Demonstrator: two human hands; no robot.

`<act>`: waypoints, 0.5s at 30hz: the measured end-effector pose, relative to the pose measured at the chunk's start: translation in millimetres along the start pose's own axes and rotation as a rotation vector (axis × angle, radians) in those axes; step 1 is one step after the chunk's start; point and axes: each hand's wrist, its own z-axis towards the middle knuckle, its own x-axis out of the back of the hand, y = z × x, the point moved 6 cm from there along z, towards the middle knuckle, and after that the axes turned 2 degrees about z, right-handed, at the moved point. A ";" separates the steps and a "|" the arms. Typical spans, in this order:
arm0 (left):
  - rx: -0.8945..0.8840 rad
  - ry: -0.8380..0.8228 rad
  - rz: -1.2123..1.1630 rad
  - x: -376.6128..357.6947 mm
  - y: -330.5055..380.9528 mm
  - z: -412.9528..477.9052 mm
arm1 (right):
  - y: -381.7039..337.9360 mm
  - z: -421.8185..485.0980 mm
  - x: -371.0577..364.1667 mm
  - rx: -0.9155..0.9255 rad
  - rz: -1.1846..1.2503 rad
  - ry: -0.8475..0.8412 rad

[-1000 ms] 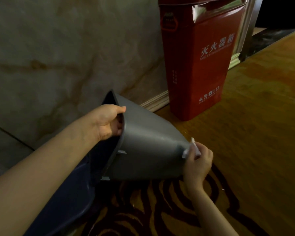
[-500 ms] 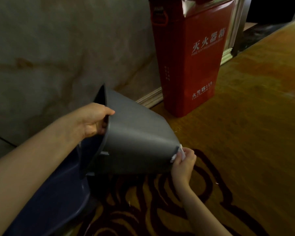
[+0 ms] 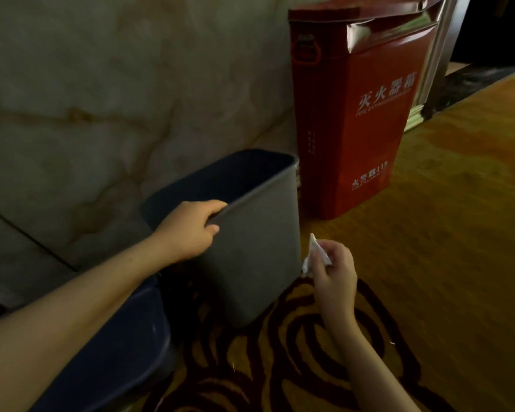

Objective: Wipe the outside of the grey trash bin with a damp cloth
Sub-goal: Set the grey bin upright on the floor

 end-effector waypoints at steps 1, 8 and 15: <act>-0.018 -0.013 0.025 -3.4 -5.4 -3.6 | -15.1 1.2 0.3 0.054 0.025 -0.009; -0.016 -0.147 0.085 -18.9 -63.8 -23.0 | -95.3 16.8 -25.3 0.264 0.075 -0.201; -0.073 -0.266 -0.019 -22.7 -68.2 -24.0 | -151.0 65.1 -120.9 0.416 -0.114 -0.484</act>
